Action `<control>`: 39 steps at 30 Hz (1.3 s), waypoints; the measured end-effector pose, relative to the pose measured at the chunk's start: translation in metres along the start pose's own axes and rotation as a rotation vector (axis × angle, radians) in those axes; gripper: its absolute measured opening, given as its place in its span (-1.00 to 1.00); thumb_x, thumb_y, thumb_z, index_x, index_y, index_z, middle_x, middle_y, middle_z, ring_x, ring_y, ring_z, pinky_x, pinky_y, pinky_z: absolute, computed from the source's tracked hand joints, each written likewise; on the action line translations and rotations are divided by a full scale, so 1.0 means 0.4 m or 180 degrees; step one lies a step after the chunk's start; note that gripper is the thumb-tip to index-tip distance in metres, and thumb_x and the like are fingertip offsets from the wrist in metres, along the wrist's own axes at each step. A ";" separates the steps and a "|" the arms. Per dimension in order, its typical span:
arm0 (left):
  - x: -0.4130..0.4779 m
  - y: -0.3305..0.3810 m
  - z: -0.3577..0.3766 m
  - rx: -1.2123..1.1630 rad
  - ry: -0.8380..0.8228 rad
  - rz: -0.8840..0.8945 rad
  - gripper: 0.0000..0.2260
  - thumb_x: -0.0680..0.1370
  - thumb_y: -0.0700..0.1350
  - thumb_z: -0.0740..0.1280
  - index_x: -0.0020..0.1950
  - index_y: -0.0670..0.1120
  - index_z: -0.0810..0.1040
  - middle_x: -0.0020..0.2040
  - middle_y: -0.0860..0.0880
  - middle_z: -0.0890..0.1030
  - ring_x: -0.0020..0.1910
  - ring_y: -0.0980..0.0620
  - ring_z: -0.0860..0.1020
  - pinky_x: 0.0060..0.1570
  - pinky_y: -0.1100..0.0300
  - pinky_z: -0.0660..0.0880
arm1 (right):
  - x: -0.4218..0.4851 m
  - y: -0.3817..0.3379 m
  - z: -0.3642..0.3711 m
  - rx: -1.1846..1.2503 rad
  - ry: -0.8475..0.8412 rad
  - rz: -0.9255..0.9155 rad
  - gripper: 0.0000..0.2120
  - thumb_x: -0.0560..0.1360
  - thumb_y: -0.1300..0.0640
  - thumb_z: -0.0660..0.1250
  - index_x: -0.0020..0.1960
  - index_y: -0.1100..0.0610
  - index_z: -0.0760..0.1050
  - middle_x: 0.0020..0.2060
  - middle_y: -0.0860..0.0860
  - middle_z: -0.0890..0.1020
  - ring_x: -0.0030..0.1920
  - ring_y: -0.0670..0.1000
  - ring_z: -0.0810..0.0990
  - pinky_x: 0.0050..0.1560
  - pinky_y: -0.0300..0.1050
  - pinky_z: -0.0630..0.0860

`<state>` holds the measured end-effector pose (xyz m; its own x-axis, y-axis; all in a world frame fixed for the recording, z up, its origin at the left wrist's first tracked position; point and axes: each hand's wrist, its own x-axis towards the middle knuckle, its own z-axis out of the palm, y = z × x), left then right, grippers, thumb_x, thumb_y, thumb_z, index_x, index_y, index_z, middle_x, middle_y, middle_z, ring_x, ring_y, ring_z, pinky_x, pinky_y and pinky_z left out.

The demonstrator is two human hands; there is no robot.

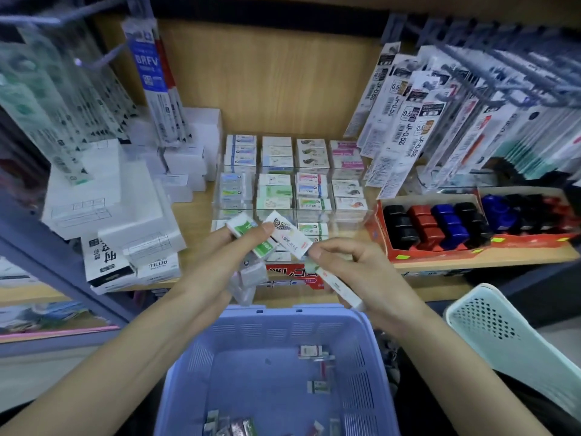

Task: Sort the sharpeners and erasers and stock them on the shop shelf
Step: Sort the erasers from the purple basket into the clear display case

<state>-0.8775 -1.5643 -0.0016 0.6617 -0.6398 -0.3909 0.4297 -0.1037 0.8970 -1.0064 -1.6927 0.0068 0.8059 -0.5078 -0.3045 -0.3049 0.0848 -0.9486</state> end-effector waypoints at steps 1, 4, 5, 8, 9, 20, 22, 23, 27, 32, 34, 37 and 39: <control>0.003 0.001 0.002 -0.0003 -0.0043 -0.0026 -0.79 0.39 -0.07 0.42 -0.03 -0.13 0.62 -0.13 -0.10 0.69 -0.22 0.04 0.59 -0.35 0.24 0.49 | -0.002 0.000 -0.001 -0.0091 -0.0155 0.0073 -0.83 0.49 0.19 0.35 0.00 0.27 0.62 -0.46 -0.12 0.59 -0.54 -0.23 0.46 -0.52 -0.42 0.32; 0.020 0.001 -0.008 0.0271 -0.0113 0.0089 -0.77 0.43 -0.08 0.41 0.03 -0.16 0.62 -0.07 -0.12 0.69 -0.09 -0.03 0.64 -0.20 0.19 0.56 | -0.001 -0.012 -0.007 -0.0164 -0.0304 0.0163 -0.89 0.46 0.19 0.39 -0.08 0.23 0.64 -0.38 -0.14 0.63 -0.46 -0.25 0.52 -0.46 -0.44 0.37; 0.026 0.002 -0.011 0.0438 -0.0166 0.0143 -0.75 0.42 -0.06 0.42 0.04 -0.14 0.62 -0.06 -0.11 0.70 -0.04 -0.06 0.65 -0.06 0.10 0.57 | 0.008 -0.016 -0.016 -0.0155 -0.0122 0.0114 -0.90 0.45 0.18 0.40 -0.08 0.19 0.65 -0.36 -0.17 0.63 -0.41 -0.26 0.56 -0.42 -0.45 0.40; 0.038 0.009 -0.008 0.0799 -0.0382 0.0250 -0.71 0.37 -0.03 0.44 0.04 -0.11 0.63 -0.11 -0.06 0.70 -0.13 -0.04 0.67 -0.14 0.04 0.58 | 0.033 -0.028 -0.033 -0.0108 0.0239 0.0016 -0.90 0.41 0.12 0.43 -0.08 0.03 0.66 -0.17 -0.10 0.69 -0.19 -0.17 0.65 -0.23 -0.41 0.46; 0.040 0.012 -0.003 0.0868 -0.0438 0.0277 -0.72 0.36 -0.02 0.44 0.02 -0.08 0.64 -0.16 -0.05 0.70 -0.29 0.01 0.64 -0.38 0.11 0.53 | 0.039 -0.027 -0.030 -0.0153 0.0190 0.0055 -0.92 0.40 0.10 0.44 -0.11 0.00 0.66 -0.15 -0.03 0.70 -0.20 -0.08 0.66 -0.22 -0.35 0.46; 0.117 0.051 0.019 0.1061 -0.0779 0.0139 -0.75 0.35 0.05 0.48 -0.03 0.01 0.67 -0.04 -0.01 0.70 -0.12 -0.01 0.64 -0.32 0.16 0.49 | 0.091 -0.021 -0.027 0.0513 0.0093 0.0472 -0.82 0.24 0.04 0.47 -0.19 0.09 0.67 -0.21 0.07 0.68 -0.28 -0.02 0.56 -0.25 -0.19 0.50; 0.126 0.060 0.020 0.1221 -0.0876 0.0101 -0.58 0.23 0.22 0.53 0.02 0.12 0.66 0.08 -0.11 0.65 0.05 -0.12 0.61 -0.08 -0.30 0.48 | 0.095 -0.020 -0.032 0.0462 0.0002 0.0467 -0.86 0.25 0.07 0.47 -0.20 0.08 0.66 -0.24 0.04 0.68 -0.32 -0.06 0.58 -0.29 -0.24 0.52; 0.128 0.061 0.022 0.1232 -0.0958 0.0059 -0.52 0.20 0.27 0.53 0.04 0.13 0.65 0.13 -0.18 0.62 0.12 -0.20 0.58 0.04 -0.42 0.39 | 0.098 -0.018 -0.034 0.0452 -0.0018 0.0479 -0.86 0.25 0.08 0.47 -0.21 0.08 0.66 -0.26 0.04 0.68 -0.33 -0.07 0.58 -0.30 -0.25 0.52; 0.138 0.065 0.031 0.1277 -0.0959 0.0124 -0.54 0.26 0.31 0.47 0.06 0.11 0.65 0.03 -0.05 0.68 -0.02 -0.43 0.55 -0.20 -0.08 0.55 | 0.106 -0.008 -0.041 0.0726 0.0226 0.0421 -0.75 0.23 0.09 0.48 -0.13 0.17 0.66 -0.22 0.14 0.67 -0.31 0.03 0.57 -0.31 -0.17 0.50; 0.123 0.045 0.070 0.0952 -0.0712 0.0002 -0.87 0.48 -0.09 0.37 0.00 -0.07 0.63 -0.10 -0.01 0.70 -0.49 0.25 0.54 -0.54 0.45 0.38 | 0.116 -0.006 -0.051 0.1935 0.0986 0.0494 -0.93 0.40 0.22 0.39 -0.13 0.20 0.63 -0.38 0.03 0.65 -0.48 -0.11 0.56 -0.50 -0.32 0.45; 0.119 0.023 0.090 0.0862 -0.0757 -0.0010 -0.85 0.47 -0.09 0.39 0.02 -0.07 0.62 -0.10 -0.02 0.70 -0.27 0.18 0.64 -0.35 0.40 0.49 | 0.123 -0.001 -0.041 0.2034 0.1128 0.0476 -0.87 0.36 0.19 0.42 -0.11 0.19 0.63 -0.32 0.05 0.68 -0.40 -0.07 0.59 -0.43 -0.27 0.51; 0.132 0.003 0.100 0.0599 -0.0381 -0.0042 -0.87 0.46 -0.10 0.40 -0.02 -0.07 0.62 -0.18 0.04 0.70 -0.20 0.17 0.63 -0.29 0.36 0.51 | 0.124 -0.002 -0.018 0.2005 0.1097 0.0467 -0.79 0.31 0.15 0.44 -0.08 0.18 0.64 -0.26 0.07 0.69 -0.31 -0.02 0.61 -0.30 -0.19 0.56; 0.140 0.005 0.103 0.0509 -0.0229 -0.0087 -0.87 0.45 -0.10 0.41 -0.05 -0.10 0.61 -0.27 0.07 0.69 -0.31 0.22 0.61 -0.35 0.38 0.48 | 0.127 -0.006 -0.008 0.2015 0.1091 0.0431 -0.77 0.31 0.15 0.45 -0.06 0.20 0.64 -0.22 0.07 0.70 -0.24 -0.01 0.64 -0.18 -0.13 0.60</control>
<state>-0.8652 -1.6317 -0.0132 0.6031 -0.6873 -0.4049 0.3399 -0.2378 0.9099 -0.9666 -1.7215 -0.0061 0.5463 -0.6887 -0.4768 0.0446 0.5923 -0.8045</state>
